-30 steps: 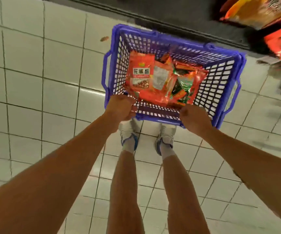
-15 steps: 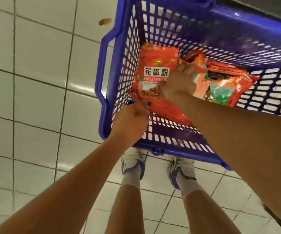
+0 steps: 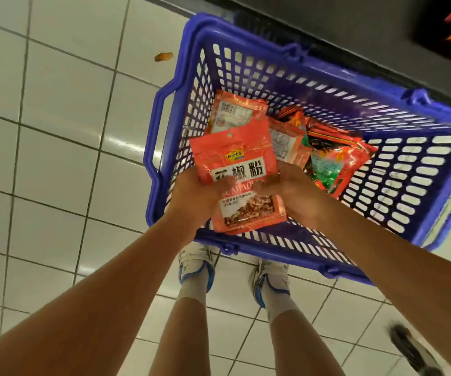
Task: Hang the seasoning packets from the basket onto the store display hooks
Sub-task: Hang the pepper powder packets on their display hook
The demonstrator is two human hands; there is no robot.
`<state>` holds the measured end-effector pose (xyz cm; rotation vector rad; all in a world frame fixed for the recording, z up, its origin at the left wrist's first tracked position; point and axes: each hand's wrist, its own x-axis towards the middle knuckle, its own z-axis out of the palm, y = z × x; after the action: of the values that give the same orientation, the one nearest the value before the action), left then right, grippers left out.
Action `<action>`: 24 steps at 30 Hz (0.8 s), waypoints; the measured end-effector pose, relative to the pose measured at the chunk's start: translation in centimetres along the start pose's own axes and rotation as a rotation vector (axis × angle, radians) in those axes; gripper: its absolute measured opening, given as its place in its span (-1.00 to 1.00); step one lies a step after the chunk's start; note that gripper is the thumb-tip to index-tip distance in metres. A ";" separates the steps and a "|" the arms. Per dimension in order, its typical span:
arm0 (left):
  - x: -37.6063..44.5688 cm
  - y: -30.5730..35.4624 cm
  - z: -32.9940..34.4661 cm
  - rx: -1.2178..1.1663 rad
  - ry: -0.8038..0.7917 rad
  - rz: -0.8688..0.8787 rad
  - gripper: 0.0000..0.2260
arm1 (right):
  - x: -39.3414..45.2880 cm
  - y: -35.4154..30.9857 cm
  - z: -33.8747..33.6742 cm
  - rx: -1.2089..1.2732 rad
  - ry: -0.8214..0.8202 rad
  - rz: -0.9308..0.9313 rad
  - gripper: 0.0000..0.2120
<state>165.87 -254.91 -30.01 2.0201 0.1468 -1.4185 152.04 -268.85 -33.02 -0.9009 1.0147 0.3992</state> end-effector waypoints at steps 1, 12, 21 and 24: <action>-0.2 0.1 0.2 0.003 0.025 0.025 -0.88 | -0.1 -0.1 0.0 -0.078 0.056 -0.013 -0.73; 1.4 -0.5 -0.3 0.114 0.167 0.188 -0.83 | 5.3 4.0 -5.4 -2.030 0.030 -0.227 0.02; -0.9 0.6 -0.4 0.092 0.161 0.133 -0.88 | 0.5 3.1 -3.9 -1.432 0.251 -0.316 -0.66; -2.8 2.1 -0.5 0.054 0.128 0.094 -0.83 | -1.4 1.3 -4.7 -1.011 0.461 -0.228 -0.74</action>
<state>166.07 -255.53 -26.46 2.1344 0.0676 -1.2476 147.86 -271.71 -33.50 -2.0698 1.0993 0.5295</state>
